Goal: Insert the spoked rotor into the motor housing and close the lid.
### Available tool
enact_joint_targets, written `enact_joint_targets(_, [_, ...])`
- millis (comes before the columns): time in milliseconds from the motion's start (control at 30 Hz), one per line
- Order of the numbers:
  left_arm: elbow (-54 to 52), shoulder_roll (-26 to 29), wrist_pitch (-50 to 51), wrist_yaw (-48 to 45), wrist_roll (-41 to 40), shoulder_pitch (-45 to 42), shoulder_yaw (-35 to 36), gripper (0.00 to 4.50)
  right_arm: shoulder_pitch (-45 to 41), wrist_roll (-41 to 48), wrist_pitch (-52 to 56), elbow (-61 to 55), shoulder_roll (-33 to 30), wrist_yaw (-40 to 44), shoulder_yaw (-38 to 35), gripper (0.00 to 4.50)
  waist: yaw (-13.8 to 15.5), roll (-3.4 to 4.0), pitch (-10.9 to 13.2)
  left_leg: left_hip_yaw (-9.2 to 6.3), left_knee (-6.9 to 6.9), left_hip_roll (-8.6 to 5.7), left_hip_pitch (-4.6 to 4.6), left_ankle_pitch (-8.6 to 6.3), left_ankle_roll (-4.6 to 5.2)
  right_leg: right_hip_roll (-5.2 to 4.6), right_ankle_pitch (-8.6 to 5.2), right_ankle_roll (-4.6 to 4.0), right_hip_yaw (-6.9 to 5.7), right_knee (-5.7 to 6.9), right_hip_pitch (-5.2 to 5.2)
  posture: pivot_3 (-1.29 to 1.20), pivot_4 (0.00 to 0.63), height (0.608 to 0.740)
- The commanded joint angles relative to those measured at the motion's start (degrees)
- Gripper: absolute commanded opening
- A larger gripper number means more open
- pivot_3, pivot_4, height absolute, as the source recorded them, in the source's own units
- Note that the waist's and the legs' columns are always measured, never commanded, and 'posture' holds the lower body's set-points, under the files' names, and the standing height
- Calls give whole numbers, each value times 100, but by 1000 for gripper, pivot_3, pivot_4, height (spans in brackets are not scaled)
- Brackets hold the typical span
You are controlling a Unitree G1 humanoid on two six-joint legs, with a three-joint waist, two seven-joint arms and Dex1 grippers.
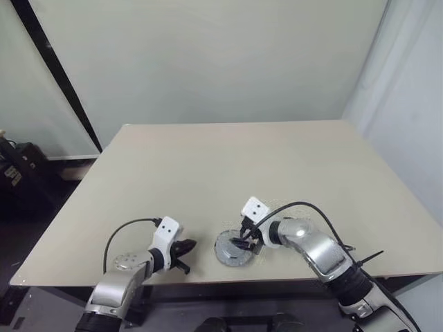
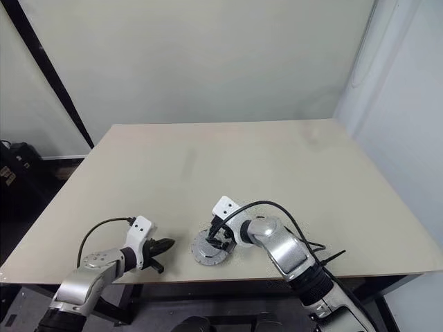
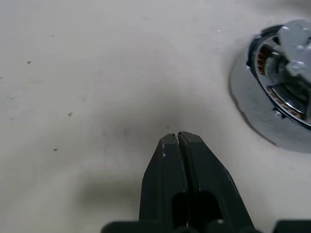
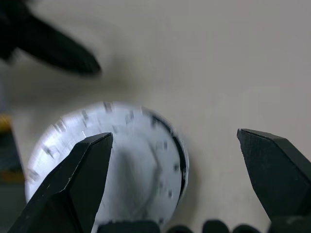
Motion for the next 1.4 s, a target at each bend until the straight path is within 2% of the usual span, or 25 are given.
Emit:
enact_joint_targets(33, [-185, 70, -203, -143, -113, -24, 186, 0, -113, 425, -447, -94, -233, 774, -214, 4474, 2, 0, 0, 0, 0, 0, 1, 0, 0, 0, 0, 0, 0, 0, 1, 0, 0, 740])
enact_joint_targets(133, [-173, 82, -252, -250, -139, -35, 189, 0, -129, 581, -657, 47, -577, 1493, -99, 4474, 2, 0, 0, 0, 2, 0, 0, 0, 0, -2, 0, 0, -1, 0, 3, 0, 0, 740])
enact_joint_targets(267, [-154, 75, -289, -312, -119, -65, 202, 0, -155, 464, -918, 305, -724, 1821, 54, 4474, -9, 0, 0, 2, 2, 1, 2, 0, 0, 0, 0, -1, -1, 1, 4, 0, 0, 740])
enact_joint_targets(833, [-267, 113, -237, -451, -79, -63, 185, 0, -361, -43, -1741, 1395, -219, 1873, 313, 4474, -2, -1, -1, 2, 3, 0, 6, 0, 0, 3, 2, -3, 1, 3, 5, 0, 0, 740])
enact_joint_targets(1200, [-361, 110, -178, -427, -81, -13, 176, 0, -376, -218, -1785, 1669, 4, 1814, 338, 4474, -2, 0, -1, 3, 3, -1, 8, 0, 0, 4, 3, -5, 1, 4, 5, 0, 0, 740])
enact_joint_targets(1300, [-379, 100, -172, -428, -79, -2, 162, 0, -368, -243, -1754, 1731, 91, 1715, 266, 3892, -3, 0, -1, 3, 3, -2, 9, 0, 0, 4, 4, -6, 1, 4, 5, 0, 0, 740])
enact_joint_targets(1367, [-388, 90, -165, -427, -78, -1, 148, 0, -360, -217, -1657, 1729, 159, 1628, 194, 3303, -4, 0, -1, 3, 3, -2, 9, 0, 0, 4, 4, -7, 2, 5, 5, 0, 0, 740])
enact_joint_targets(1400, [-391, 85, -162, -426, -78, -2, 143, 0, -356, -203, -1598, 1713, 189, 1590, 164, 3298, -4, 0, -1, 3, 3, -2, 9, 1, 0, 4, 4, -7, 2, 5, 5, 0, 0, 740])
